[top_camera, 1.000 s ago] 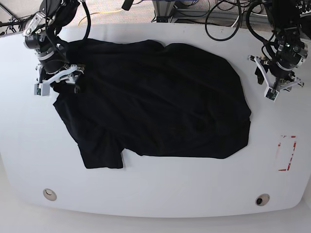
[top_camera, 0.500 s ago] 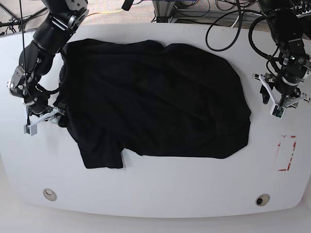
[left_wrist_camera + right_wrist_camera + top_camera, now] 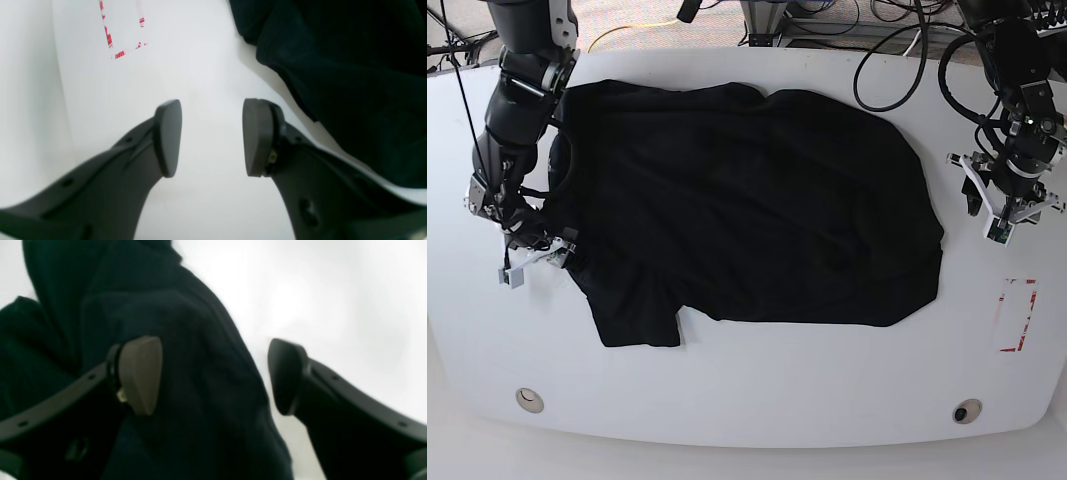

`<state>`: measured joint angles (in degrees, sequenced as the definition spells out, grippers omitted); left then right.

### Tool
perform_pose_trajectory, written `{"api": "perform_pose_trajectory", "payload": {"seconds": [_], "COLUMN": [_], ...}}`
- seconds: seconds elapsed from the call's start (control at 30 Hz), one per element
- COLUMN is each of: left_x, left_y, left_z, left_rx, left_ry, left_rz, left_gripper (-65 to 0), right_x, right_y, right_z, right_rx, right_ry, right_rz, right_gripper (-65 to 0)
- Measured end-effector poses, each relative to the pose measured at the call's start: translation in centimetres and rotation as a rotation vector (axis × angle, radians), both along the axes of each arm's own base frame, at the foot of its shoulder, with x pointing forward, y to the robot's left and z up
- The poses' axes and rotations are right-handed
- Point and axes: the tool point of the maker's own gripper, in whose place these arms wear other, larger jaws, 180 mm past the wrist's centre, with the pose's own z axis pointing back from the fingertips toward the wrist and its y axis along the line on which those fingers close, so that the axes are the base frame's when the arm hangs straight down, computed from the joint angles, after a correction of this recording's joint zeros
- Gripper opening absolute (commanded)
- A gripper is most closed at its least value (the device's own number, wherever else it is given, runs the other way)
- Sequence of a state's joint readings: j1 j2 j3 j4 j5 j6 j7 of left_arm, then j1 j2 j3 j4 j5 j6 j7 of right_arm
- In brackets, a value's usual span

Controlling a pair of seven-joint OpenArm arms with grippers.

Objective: Fold the T-shirt properly
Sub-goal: 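Release the shirt and move both grippers to its hem corners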

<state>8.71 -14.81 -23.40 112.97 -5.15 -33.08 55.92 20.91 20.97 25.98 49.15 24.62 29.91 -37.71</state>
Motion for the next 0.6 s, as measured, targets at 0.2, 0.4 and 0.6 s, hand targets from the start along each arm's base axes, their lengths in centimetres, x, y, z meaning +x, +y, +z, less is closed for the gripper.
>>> {"api": "perform_pose_trajectory", "payload": {"seconds": [0.2,0.4,0.6], "left_x": [0.2,2.7,5.8], "left_y": [0.1,0.8,3.5], "left_z": [0.2,1.3,2.2], "left_rx": [0.000,-0.027,-0.111], "left_ry": [-0.007,-0.057,-0.121], "left_rz": [0.003,0.030,0.200], "left_gripper": [-36.9,-25.4,-14.7], "right_x": [0.2,0.7,0.5], "right_y": [0.3,2.8,4.1], "right_z": [-0.2,-0.5,-1.1], "right_rx": [0.023,0.023,0.034], "right_ry": [-0.013,-0.010,0.006], "right_rz": [-0.013,0.048,0.071], "right_gripper": [-18.4,-31.5,-58.8]}}
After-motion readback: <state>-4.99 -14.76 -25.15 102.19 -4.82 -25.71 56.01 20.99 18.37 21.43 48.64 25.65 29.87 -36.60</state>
